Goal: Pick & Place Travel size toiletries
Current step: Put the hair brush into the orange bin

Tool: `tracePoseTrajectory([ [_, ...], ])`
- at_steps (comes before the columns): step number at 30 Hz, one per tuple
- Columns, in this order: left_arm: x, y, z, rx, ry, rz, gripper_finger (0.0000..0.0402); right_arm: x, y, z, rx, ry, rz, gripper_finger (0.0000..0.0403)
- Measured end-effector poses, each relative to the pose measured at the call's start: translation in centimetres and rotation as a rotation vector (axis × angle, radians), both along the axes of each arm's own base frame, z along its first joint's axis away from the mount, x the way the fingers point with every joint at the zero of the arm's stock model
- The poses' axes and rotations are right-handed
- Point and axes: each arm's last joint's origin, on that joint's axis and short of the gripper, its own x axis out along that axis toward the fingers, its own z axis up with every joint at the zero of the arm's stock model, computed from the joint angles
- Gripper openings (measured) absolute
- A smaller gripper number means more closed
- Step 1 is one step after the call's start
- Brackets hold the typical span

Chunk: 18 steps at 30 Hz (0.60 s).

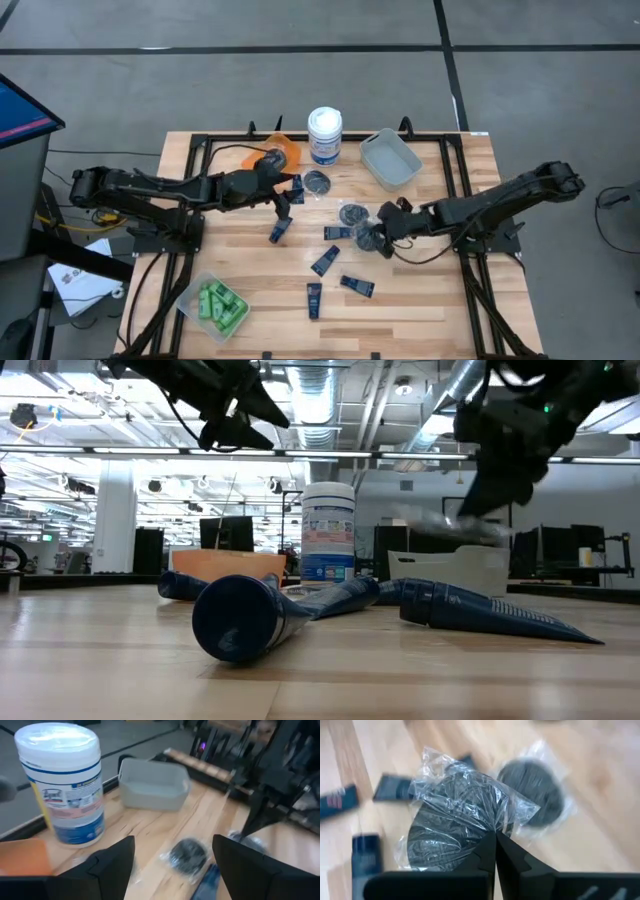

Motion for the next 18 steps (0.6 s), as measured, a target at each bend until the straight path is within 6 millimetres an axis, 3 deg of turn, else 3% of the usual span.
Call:
tracePoseTrajectory([
  [10,-0.6,-0.4,-2.2,-0.120,-0.298,-0.037,0.0264,-0.4,-1.3,4.0,-0.288,-0.267,-0.153,0.0000],
  [18,0.0,-0.4,-3.4,-0.116,-0.383,-0.042,0.0264,0.5,-2.5,5.5,-0.357,-0.396,-0.191,0.0000],
])
